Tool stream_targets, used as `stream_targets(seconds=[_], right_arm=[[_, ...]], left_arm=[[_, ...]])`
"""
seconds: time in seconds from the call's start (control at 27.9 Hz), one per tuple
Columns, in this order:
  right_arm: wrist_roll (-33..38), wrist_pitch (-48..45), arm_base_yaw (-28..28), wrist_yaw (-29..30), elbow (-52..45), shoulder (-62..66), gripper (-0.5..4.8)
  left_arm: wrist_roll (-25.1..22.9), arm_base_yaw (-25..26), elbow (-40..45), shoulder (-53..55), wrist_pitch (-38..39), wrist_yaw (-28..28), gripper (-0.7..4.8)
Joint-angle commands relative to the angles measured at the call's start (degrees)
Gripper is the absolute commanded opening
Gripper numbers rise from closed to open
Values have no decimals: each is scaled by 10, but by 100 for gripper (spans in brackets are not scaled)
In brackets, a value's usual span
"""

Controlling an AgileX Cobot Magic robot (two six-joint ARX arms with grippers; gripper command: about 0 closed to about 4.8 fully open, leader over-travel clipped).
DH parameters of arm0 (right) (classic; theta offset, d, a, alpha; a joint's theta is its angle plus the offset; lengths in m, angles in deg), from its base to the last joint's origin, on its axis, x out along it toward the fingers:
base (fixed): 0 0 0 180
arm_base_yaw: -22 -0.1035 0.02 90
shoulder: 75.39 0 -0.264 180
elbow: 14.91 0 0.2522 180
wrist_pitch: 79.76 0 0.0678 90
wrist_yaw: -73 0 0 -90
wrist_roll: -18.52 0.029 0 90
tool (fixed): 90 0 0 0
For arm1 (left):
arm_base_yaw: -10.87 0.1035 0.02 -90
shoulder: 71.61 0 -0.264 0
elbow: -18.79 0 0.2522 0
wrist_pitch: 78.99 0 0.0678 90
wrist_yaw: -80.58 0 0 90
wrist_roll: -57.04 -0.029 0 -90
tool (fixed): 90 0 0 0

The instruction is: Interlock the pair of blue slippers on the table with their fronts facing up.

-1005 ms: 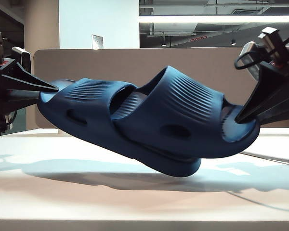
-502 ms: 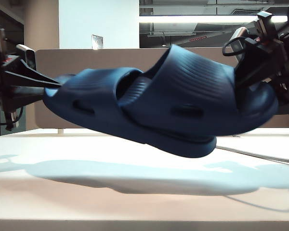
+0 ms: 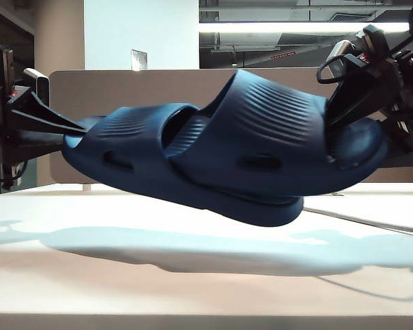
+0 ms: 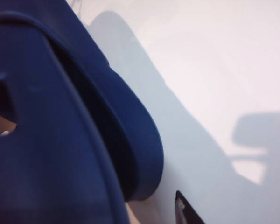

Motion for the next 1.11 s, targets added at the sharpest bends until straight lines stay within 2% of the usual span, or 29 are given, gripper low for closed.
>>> stream_targets(seconds=[0.04,0.22,0.61,1.11], right_arm=[[0,-9,7,-1,3,-2,285],[0,-9,20,2,3,-2,285],[-1,-9,50,-4,3,-17,284],[4,-113,61,-59,3,-153,261]], left_arm=[[2,11,-1,-3,-3,-2,-6],[2,21,-1,-3,-3,10,-6],[-4,27,-1,-3,-3,77,-6],[-14,26,-1,-3,-1,170,-6]])
